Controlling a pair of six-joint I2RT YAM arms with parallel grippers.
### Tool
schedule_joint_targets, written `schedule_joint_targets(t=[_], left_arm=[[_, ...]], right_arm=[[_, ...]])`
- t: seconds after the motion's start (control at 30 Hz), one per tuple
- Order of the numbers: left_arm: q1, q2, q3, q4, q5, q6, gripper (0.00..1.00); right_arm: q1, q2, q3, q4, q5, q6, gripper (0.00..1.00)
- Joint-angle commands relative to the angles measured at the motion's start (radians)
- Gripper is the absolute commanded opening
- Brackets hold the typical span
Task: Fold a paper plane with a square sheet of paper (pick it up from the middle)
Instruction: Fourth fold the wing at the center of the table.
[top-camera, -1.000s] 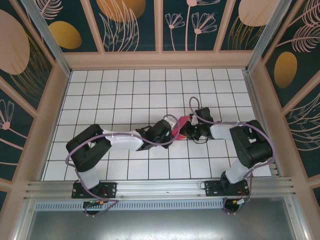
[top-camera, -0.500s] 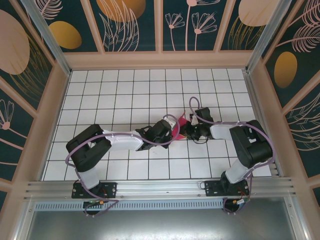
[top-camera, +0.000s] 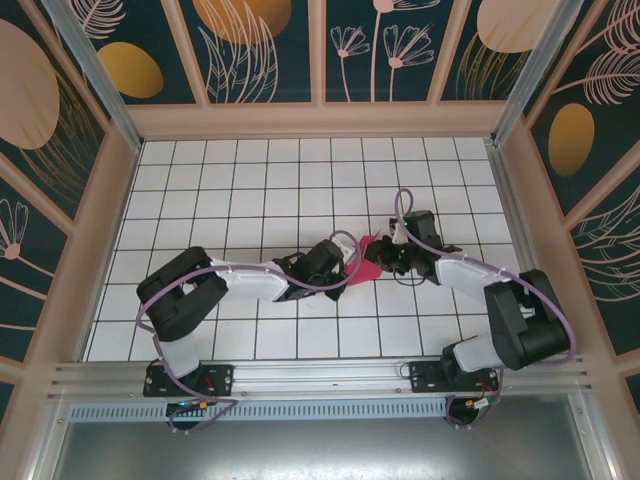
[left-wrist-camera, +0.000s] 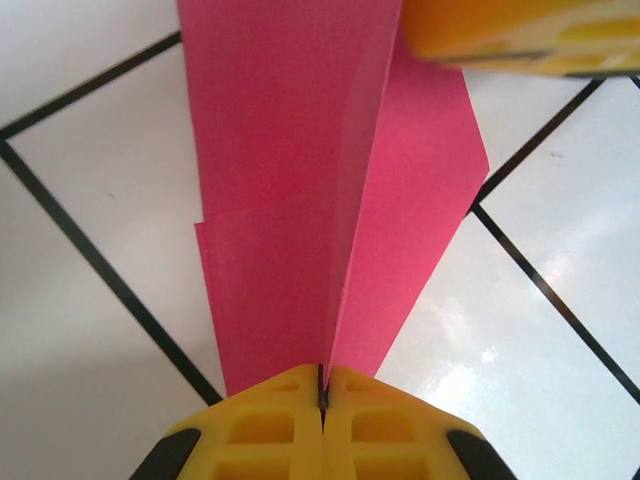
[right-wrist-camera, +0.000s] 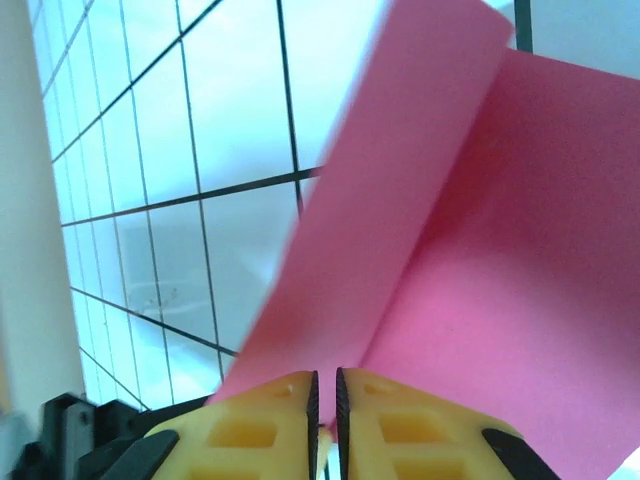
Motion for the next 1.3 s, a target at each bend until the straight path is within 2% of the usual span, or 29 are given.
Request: schedule_joint_targets(t=[0.0,0.43,0.57,0.77,0.97,1.07,1.17,1.27], left_arm=[[0.019,0.032,0.026,0.037,0.095,-0.024,0.07],[0.079,0.092,0.077,0.065,0.302,-0.06,0.09],[0.085,0.114,0.1,0.07,0.334,-0.066,0.09],[0.093,0.135,0.111,0.086,0.374,-0.08,0.1],[0.1,0.118,0.093,0.086,0.35,-0.087,0.17],[0.101,0.103,0.082,0.072,0.319,-0.079,0.27],[0.1,0.088,0.074,0.053,0.308,-0.062,0.3],[0.099,0.074,0.069,0.057,0.3,-0.054,0.29]], right_arm=[[-0.005,-0.037,-0.025,0.015,-0.028,0.021,0.15],[0.002,0.034,-0.007,0.073,-0.096,0.042,0.14],[0.005,0.067,-0.002,0.105,-0.104,0.055,0.13],[0.004,0.116,0.014,0.089,-0.048,0.054,0.13],[-0.01,0.127,0.001,0.086,0.005,0.06,0.13],[-0.016,0.124,-0.003,0.079,0.013,0.064,0.13],[-0.018,0.117,-0.003,0.076,0.017,0.064,0.13],[-0.02,0.118,-0.004,0.077,0.016,0.067,0.13]])
